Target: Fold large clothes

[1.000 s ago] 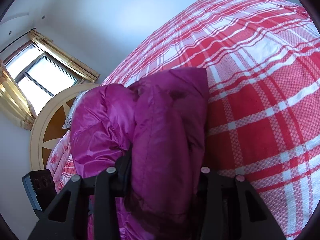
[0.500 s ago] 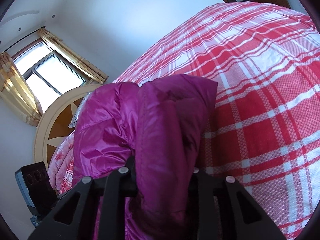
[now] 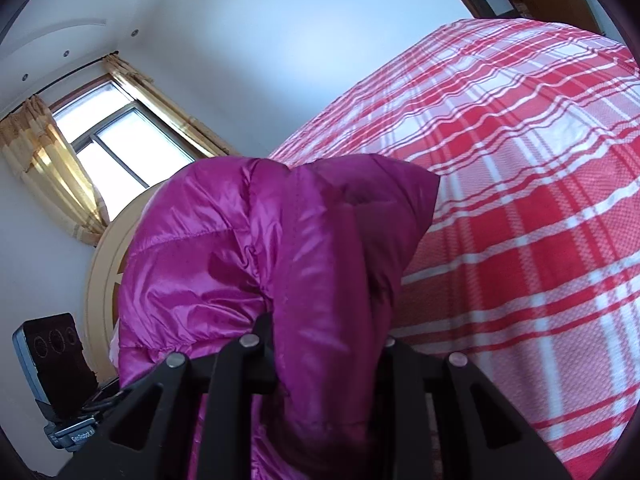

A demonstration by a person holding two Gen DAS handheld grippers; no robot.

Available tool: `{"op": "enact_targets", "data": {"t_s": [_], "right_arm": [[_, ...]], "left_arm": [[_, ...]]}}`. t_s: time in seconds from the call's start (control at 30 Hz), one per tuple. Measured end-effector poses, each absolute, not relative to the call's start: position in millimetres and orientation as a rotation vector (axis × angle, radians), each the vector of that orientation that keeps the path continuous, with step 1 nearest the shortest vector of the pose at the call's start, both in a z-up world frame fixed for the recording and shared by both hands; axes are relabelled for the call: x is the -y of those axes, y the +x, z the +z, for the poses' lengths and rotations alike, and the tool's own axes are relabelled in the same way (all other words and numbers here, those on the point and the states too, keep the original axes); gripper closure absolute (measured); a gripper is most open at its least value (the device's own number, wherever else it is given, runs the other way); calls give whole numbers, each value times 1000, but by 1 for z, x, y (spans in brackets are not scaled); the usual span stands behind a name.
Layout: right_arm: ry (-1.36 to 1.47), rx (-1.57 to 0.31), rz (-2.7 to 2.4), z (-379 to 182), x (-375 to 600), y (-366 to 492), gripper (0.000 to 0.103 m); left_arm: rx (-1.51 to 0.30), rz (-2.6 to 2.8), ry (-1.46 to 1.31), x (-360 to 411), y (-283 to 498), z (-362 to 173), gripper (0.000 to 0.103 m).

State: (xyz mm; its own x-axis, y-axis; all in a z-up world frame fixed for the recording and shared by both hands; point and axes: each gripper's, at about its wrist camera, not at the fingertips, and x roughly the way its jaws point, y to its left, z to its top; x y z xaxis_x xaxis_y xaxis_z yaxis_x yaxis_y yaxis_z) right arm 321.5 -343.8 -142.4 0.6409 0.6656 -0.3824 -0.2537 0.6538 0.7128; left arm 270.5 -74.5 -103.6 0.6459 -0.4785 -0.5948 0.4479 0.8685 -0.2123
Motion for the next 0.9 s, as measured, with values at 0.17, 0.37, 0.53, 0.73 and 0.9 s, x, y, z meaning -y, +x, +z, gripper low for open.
{"op": "enact_targets", "data": {"t_s": [0.17,0.37,0.53,0.73,0.9], "right_arm": [[668,-679,646,-132,308,329,78],[659,-688,745,-124,254,340,78],[640,-715,809,-121,210,349,78],[598,-753,866,-115,167,354,78],[555,-783,908,-112,136,355,79]], "left_arm": [[-668,-482,-73,41,256,-93,60],[-656,-401,-99,-6,242,-87,60],[-658,-331,-119,-40,231,-87,60],[-660,-267,-143,-78,220,-89,60],[-669,-220,-184,-108,220,-97,60]]}}
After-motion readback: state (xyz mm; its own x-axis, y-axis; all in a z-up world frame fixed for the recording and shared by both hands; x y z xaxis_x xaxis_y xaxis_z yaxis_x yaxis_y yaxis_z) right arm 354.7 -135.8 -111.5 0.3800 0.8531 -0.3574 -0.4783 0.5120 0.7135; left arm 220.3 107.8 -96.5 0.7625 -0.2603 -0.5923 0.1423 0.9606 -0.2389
